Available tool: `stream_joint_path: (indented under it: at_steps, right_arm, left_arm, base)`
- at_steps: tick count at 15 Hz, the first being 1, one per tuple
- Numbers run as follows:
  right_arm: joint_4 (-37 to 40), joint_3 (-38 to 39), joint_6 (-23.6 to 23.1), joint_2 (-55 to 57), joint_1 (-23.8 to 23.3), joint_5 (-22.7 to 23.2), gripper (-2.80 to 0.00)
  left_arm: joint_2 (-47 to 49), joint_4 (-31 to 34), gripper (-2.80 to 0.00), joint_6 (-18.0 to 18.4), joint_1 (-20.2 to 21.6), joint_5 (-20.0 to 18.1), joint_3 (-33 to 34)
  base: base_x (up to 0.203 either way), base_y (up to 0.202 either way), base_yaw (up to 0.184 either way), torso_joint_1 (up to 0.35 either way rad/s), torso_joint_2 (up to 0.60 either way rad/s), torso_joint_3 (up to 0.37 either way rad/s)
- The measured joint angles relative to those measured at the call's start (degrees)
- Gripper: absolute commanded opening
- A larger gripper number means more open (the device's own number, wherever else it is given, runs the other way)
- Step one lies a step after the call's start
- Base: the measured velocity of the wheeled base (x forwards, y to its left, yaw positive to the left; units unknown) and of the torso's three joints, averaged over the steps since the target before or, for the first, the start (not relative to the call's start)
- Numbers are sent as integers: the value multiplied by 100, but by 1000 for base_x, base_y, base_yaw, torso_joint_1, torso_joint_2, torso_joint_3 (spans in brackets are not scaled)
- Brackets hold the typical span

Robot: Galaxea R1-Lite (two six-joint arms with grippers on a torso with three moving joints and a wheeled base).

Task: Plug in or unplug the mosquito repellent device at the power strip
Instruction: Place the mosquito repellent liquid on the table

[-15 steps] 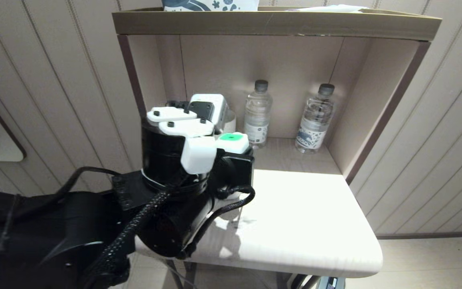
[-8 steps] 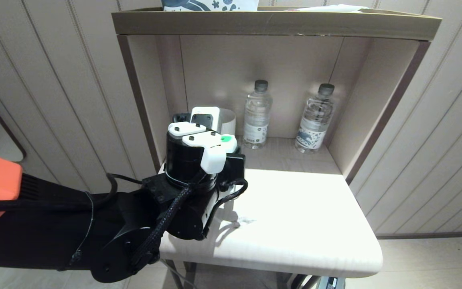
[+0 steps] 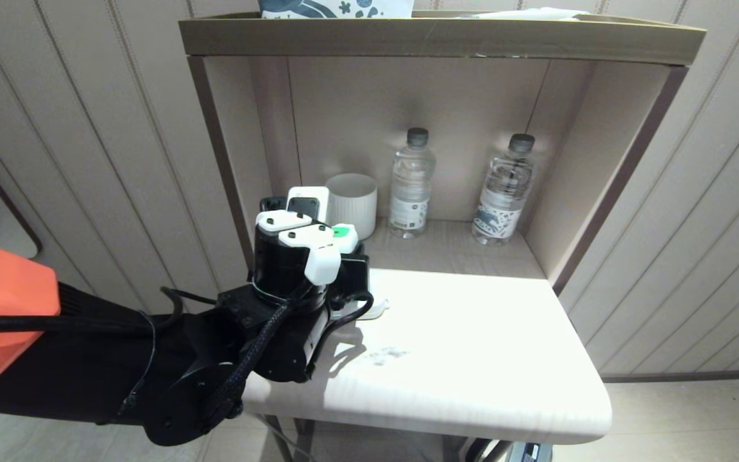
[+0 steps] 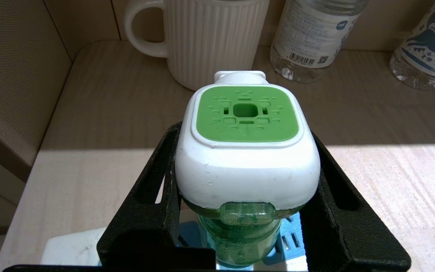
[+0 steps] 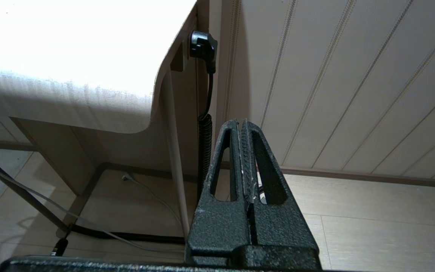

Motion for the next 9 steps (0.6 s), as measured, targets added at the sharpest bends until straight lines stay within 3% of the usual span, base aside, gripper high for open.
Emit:
stream_joint_path:
  at_steps: [4, 9]
  right_arm:
    - [1, 0, 0, 0, 2, 0, -280]
    - [0, 0, 0, 0, 0, 0, -280]
  left_arm:
    - [-19, 9, -280, -45, -25, 26, 41]
    - [-39, -275, -280, 0, -174, 325, 186]
  base:
    - [0, 0, 0, 0, 0, 0]
    - [0, 0, 0, 0, 0, 0]
